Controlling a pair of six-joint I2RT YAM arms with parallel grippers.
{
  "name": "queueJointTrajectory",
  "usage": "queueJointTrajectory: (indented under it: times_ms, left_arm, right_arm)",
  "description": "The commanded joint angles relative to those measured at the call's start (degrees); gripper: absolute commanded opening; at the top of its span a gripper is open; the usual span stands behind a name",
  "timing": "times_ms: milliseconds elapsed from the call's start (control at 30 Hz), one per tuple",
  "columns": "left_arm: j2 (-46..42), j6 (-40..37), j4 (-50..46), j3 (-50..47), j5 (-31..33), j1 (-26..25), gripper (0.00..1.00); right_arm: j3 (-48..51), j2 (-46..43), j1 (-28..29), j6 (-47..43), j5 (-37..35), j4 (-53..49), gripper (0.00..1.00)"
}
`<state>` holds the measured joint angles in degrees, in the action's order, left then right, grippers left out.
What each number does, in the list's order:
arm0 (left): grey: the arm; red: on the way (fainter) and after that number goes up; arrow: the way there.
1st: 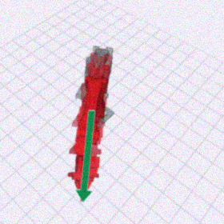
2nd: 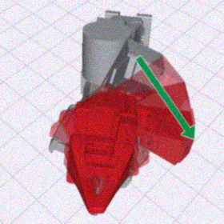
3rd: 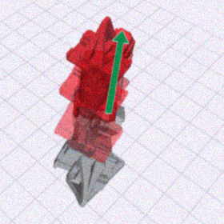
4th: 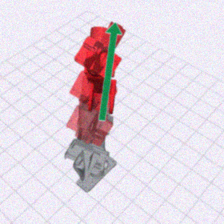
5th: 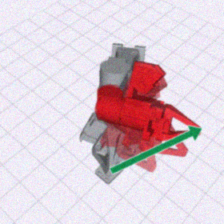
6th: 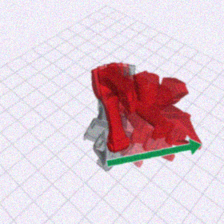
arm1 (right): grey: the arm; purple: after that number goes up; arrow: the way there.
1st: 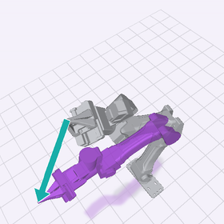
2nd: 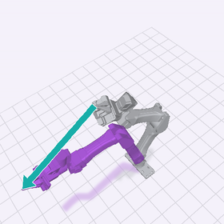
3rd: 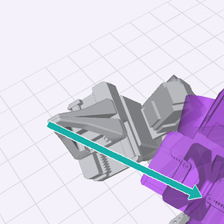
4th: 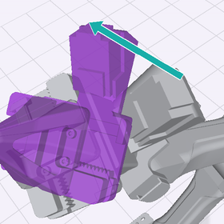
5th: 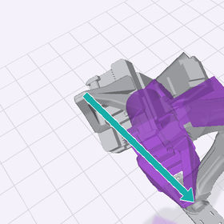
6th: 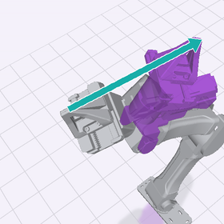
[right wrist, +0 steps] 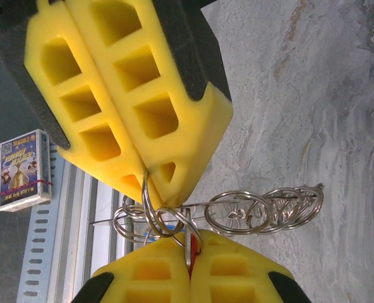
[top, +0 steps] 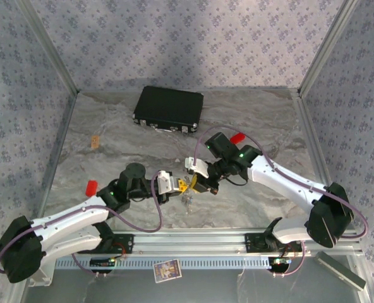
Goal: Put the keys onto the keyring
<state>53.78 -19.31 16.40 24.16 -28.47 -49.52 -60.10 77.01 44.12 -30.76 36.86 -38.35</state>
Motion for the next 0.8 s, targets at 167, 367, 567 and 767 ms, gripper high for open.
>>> queueJointTrajectory:
  times_ms: [167, 367, 567, 767]
  left_arm:
    - [0.77, -2.31, -4.45, 2.98, 5.41, -0.04, 0.02]
    - [0.31, 0.1, -0.26, 1.85, 5.49, -0.03, 0.34]
    - [-6.6, 4.45, 7.72, -2.75, 9.34, 0.04, 0.45]
    - [-20.29, 6.93, 10.78, -7.06, 23.2, 0.48, 0.55]
  right_arm:
    - [-0.02, -6.49, 0.57, -1.01, -3.75, 1.13, 0.0]
    - [-0.83, -8.52, 1.77, -1.27, -9.95, 0.58, 0.0]
    - [-1.51, -9.52, 2.64, -0.88, -15.42, 2.31, 0.0]
    - [-3.67, -7.01, 5.3, -0.56, -16.91, 6.35, 0.0]
